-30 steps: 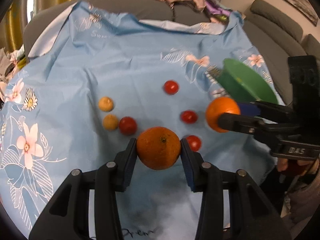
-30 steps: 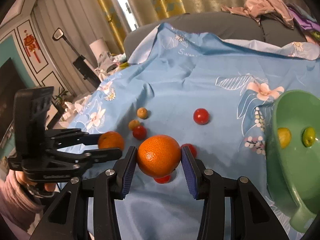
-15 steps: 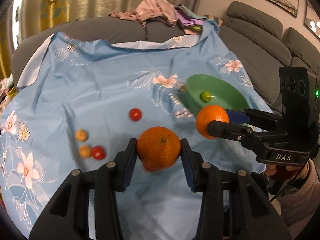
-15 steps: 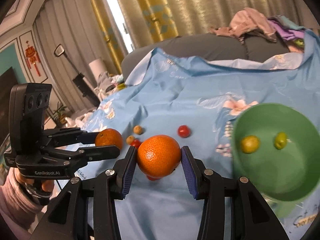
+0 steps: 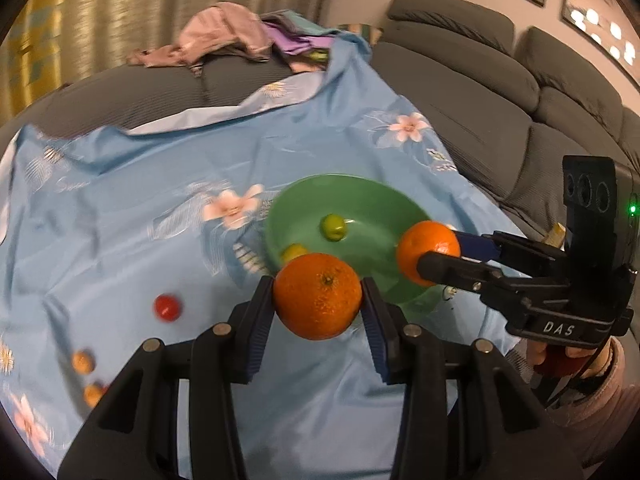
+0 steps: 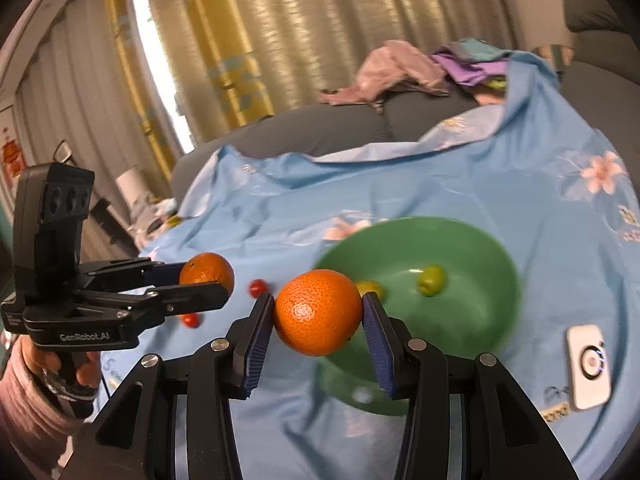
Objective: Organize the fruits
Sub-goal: 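Carry both oranges into the green bowl and open both tools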
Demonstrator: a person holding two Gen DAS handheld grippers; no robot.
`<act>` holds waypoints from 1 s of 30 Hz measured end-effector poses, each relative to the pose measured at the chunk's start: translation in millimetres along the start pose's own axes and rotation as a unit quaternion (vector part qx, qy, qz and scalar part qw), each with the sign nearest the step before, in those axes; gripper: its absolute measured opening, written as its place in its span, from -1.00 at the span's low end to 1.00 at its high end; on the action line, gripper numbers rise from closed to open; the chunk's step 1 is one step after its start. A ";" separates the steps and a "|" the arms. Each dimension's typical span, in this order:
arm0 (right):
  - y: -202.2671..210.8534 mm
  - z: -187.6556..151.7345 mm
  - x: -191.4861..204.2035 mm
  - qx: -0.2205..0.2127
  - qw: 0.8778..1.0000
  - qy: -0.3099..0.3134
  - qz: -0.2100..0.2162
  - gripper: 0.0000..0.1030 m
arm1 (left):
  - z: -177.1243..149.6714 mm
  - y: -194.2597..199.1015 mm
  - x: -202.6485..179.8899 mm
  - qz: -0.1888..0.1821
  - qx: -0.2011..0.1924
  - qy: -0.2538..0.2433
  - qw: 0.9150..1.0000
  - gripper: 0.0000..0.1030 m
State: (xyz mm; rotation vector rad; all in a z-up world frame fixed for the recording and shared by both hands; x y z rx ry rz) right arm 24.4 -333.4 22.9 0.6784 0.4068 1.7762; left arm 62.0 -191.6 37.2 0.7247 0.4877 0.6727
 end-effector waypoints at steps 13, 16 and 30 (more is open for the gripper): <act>-11.7 -16.9 -40.2 0.028 0.998 -0.030 -0.046 -0.10 | 8.9 -71.5 -23.2 -0.001 0.066 -0.041 0.997 -0.17; -13.5 -20.6 -43.2 0.033 0.998 -0.029 -0.052 -0.10 | 6.2 -77.8 -21.2 0.005 0.075 -0.042 0.996 -0.17; -10.4 -20.8 -47.7 0.036 0.996 -0.050 -0.059 -0.06 | 5.1 -66.6 -14.9 0.011 0.064 -0.027 0.997 0.32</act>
Point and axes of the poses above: each gripper's, at about its wrist camera, not at the fingertips, and y roughly against the way its jaws point, x to its left, z to its top, the point moved 5 cm from there along -y, roughly the way its jaws point, and after that the axes turned 6 degrees about x, right-handed, at the moved point
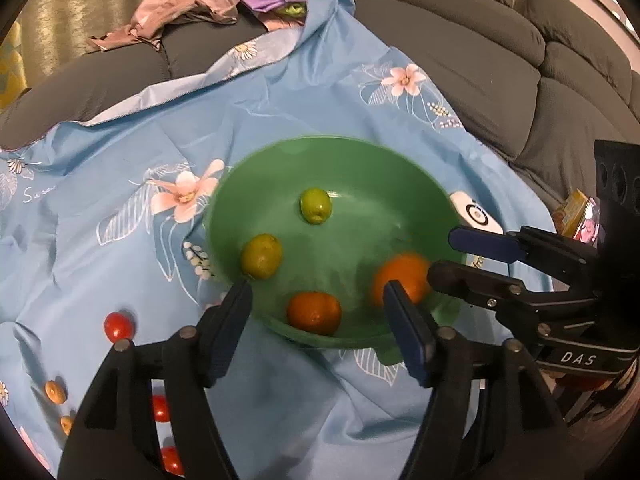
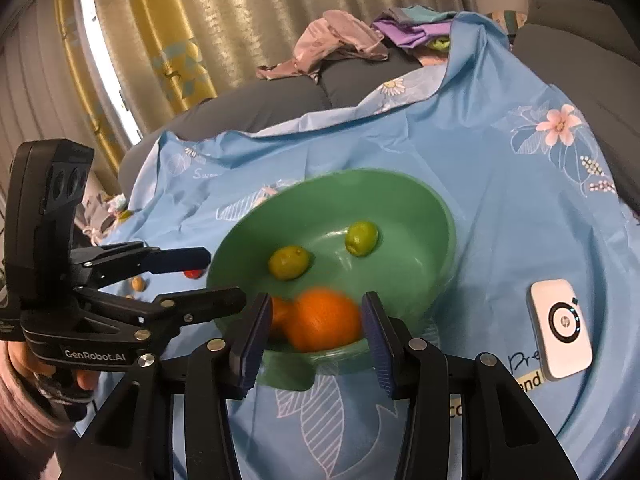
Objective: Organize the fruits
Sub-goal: 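Carry both oranges into the green bowl and open both tools, then move both tools back toward the red cherry tomatoes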
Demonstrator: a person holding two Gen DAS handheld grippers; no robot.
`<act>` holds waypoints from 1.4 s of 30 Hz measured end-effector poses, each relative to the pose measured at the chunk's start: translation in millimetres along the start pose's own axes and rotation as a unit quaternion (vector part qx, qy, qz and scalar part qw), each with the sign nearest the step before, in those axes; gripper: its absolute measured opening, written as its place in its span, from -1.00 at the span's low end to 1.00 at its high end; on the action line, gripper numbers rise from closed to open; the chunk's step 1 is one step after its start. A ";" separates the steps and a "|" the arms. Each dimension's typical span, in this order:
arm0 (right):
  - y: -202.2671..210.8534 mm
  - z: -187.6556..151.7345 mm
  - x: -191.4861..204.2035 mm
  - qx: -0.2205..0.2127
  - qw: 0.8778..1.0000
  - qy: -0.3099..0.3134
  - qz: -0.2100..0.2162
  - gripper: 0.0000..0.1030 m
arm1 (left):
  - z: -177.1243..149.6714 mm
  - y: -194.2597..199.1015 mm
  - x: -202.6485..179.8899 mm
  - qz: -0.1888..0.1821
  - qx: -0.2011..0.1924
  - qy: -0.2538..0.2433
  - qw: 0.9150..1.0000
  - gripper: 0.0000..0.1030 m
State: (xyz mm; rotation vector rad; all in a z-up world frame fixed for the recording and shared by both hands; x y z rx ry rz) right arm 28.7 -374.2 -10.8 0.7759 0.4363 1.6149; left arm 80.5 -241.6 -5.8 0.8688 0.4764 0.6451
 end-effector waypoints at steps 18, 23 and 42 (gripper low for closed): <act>18.6 -1.7 62.8 -0.011 0.997 0.053 0.058 -0.06 | -80.0 77.7 55.6 0.061 -0.022 0.099 0.993 0.55; 16.9 -6.4 87.5 0.000 0.994 0.078 0.073 -0.06 | -108.4 96.7 73.0 0.080 -0.023 0.132 0.988 0.59; 0.1 -25.3 150.0 0.042 0.984 0.145 0.099 -0.05 | -157.5 116.9 101.5 0.109 -0.020 0.178 0.978 0.61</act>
Point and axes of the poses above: each gripper's, at about its wrist camera, not at the fingertips, and y roughly against the way its jaws point, x to its left, z to its top, the point moved 5 cm from there along -y, roughly the way its jaws point, and after that the axes turned 6 degrees about x, right-handed, at the moved point
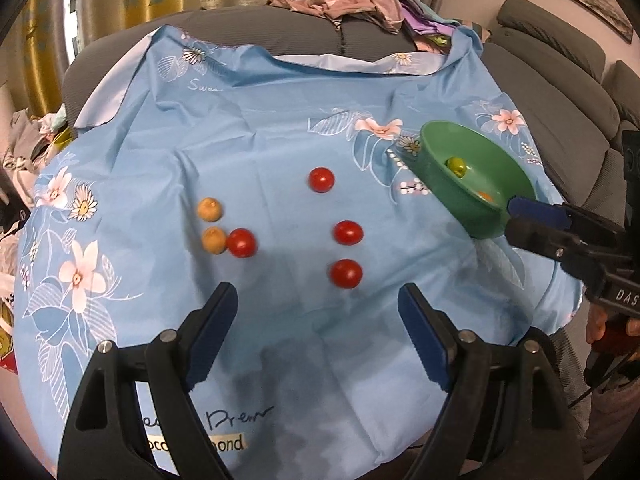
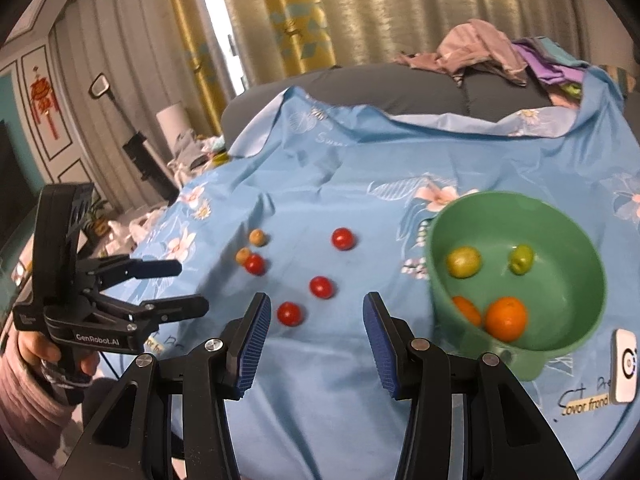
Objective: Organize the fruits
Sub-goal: 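Move both tools back toward the red cherry tomatoes, then grasp a red cherry tomato with the right tool while the left tool grasps another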
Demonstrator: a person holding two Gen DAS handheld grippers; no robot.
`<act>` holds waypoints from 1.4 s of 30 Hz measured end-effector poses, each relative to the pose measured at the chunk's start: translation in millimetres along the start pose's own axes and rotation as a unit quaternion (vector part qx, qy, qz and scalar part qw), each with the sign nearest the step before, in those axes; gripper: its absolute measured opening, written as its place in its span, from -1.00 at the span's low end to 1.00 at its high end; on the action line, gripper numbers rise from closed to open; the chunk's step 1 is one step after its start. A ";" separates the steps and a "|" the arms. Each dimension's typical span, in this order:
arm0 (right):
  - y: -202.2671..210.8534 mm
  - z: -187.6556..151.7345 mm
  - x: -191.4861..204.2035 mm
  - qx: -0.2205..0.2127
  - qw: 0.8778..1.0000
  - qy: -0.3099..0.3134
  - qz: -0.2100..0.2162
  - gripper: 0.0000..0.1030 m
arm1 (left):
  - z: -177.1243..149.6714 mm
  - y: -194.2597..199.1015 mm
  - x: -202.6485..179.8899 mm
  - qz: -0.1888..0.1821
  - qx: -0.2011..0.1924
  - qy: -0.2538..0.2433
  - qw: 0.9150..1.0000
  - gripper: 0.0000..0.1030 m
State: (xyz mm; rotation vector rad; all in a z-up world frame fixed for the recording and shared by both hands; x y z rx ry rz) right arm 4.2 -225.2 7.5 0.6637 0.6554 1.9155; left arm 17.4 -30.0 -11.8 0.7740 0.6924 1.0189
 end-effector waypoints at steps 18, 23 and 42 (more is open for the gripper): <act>-64.1 -2.6 9.8 0.068 0.998 -0.006 0.016 -0.05 | -11.7 -29.0 5.9 -0.039 0.024 0.003 0.999 0.59; -83.6 1.1 -0.9 0.083 0.996 -0.017 0.014 -0.05 | -4.4 -51.6 -9.4 -0.053 0.040 -0.014 0.998 0.55; -143.7 10.7 -13.3 0.128 0.990 -0.027 0.049 -0.06 | 9.1 -106.7 -20.8 -0.053 0.080 -0.027 0.995 -0.34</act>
Point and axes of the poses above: each gripper's, at about its wrist camera, not at the fingertips, and y roughly against the way its jaws point, x to its left, z to its top, the point moved 5 cm from there along -y, roughly the way its jaws point, and after that the axes turned 6 degrees about x, right-handed, at the moved point
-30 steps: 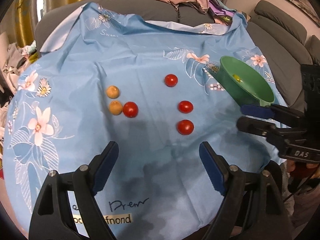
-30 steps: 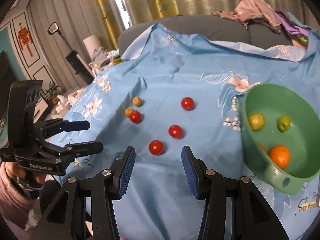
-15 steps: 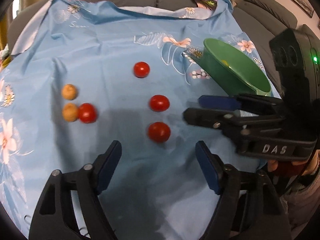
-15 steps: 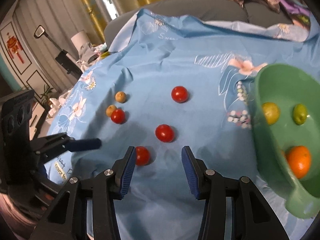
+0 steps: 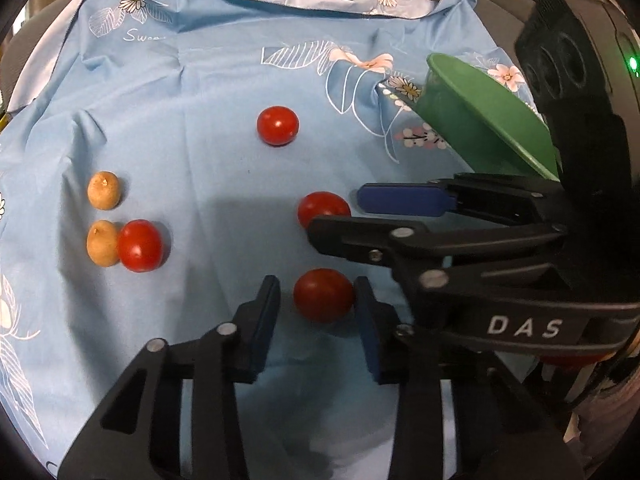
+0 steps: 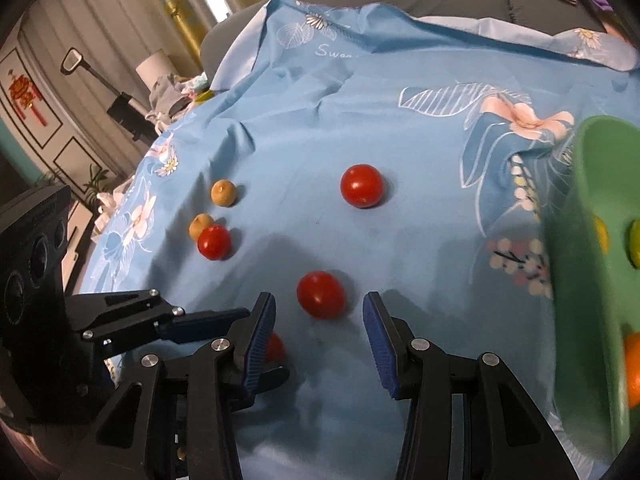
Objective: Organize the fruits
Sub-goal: 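Grasp a red cherry tomato with the right tool while the left tool grasps another, then carry both cherry tomatoes over the green bowl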
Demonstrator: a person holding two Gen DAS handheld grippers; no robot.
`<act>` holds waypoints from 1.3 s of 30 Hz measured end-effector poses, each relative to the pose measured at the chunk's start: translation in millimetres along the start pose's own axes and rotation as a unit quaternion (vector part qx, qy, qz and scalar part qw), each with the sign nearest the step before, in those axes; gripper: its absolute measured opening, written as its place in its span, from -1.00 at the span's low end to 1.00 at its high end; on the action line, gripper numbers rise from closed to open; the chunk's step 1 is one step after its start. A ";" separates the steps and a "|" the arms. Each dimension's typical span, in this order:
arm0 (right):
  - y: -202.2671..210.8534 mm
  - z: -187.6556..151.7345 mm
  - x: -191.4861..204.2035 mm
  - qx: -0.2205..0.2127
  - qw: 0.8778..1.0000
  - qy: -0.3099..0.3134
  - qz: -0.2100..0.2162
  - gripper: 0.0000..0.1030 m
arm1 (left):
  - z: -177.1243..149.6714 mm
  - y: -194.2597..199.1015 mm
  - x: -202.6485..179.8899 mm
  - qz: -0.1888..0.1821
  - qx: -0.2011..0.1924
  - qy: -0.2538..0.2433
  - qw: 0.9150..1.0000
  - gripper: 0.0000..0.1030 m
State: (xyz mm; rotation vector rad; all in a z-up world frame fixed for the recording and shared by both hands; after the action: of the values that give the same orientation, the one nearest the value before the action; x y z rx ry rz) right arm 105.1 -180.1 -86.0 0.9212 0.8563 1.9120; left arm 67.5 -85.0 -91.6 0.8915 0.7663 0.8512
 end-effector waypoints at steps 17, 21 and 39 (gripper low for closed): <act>-13.0 4.7 1.0 0.011 0.999 0.010 -0.031 -0.44 | -1.8 10.2 21.0 0.007 -0.016 0.030 0.999 -0.46; -1.7 0.3 2.0 0.001 1.000 0.009 -0.028 -0.44 | -5.2 23.1 34.0 0.014 -0.024 0.050 0.998 -0.46; 71.0 -30.1 14.2 -0.061 0.998 0.002 -0.012 -0.44 | -11.9 72.2 27.4 0.035 -0.065 0.066 0.995 -0.46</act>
State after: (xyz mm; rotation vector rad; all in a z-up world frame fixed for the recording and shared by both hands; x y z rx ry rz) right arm 47.4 -204.3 -38.7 0.8306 0.7395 1.9242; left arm 48.4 -30.8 -38.5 0.7561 0.7881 1.0182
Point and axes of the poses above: each gripper's, at about its wrist camera, not at the fingertips, and y roughly against the way its jaws point, x to its left, z to its top, the point moved 5 cm from there along -y, roughly the way its jaws point, and after that the axes turned 6 degrees about x, right-handed, at the moved point
